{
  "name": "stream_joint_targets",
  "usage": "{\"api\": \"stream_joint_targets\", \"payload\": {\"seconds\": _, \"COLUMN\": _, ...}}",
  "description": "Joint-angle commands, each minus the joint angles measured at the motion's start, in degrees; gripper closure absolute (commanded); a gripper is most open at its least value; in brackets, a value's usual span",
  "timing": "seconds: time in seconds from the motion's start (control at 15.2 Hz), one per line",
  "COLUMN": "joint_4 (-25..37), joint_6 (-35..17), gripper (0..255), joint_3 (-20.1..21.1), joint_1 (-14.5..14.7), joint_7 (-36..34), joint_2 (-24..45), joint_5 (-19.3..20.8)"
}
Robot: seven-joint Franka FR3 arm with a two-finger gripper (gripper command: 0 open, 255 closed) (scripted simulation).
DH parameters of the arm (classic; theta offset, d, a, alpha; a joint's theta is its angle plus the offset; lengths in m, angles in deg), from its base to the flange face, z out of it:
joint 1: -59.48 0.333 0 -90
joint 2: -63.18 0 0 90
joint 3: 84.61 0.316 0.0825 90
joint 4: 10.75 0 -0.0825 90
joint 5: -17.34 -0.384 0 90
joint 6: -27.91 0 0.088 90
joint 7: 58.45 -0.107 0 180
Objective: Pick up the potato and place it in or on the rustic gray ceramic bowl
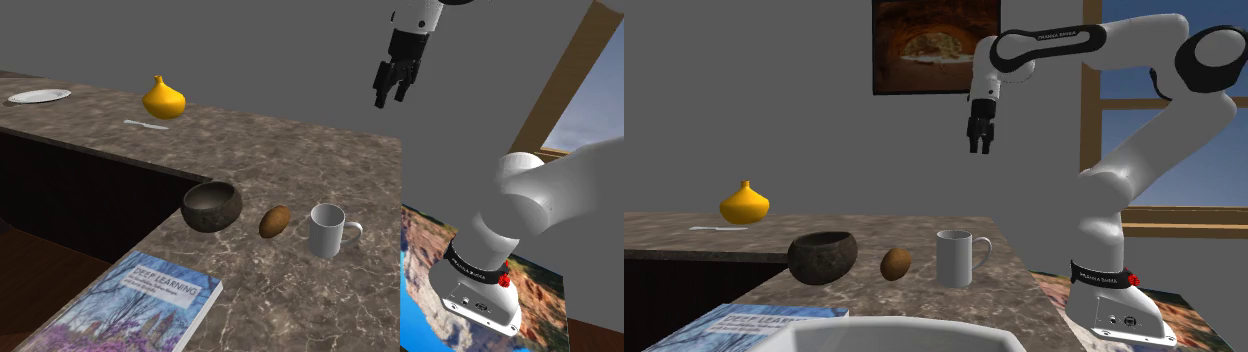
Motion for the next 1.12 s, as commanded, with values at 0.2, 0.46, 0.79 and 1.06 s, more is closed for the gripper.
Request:
{"api": "stream_joint_targets", "payload": {"seconds": 0.2, "joint_4": -4.6, "joint_6": -2.64, "gripper": 0, "joint_3": 5.05, "joint_1": -0.51, "joint_7": -8.67, "joint_2": -2.51, "joint_5": -2.57}}
{"api": "stream_joint_targets", "payload": {"seconds": 0.46, "joint_4": -9.01, "joint_6": -6.52, "gripper": 0, "joint_3": 12.42, "joint_1": -0.87, "joint_7": -20.36, "joint_2": -3.81, "joint_5": -6.56}}
{"api": "stream_joint_targets", "payload": {"seconds": 0.79, "joint_4": -11.52, "joint_6": -12.13, "gripper": 0, "joint_3": 22.45, "joint_1": -1.5, "joint_7": -35.23, "joint_2": -1.64, "joint_5": -11.52}}
{"api": "stream_joint_targets", "payload": {"seconds": 1.06, "joint_4": -11.02, "joint_6": -17.13, "gripper": 0, "joint_3": 31.0, "joint_1": -3.21, "joint_7": -47.32, "joint_2": 3.11, "joint_5": -14.47}}
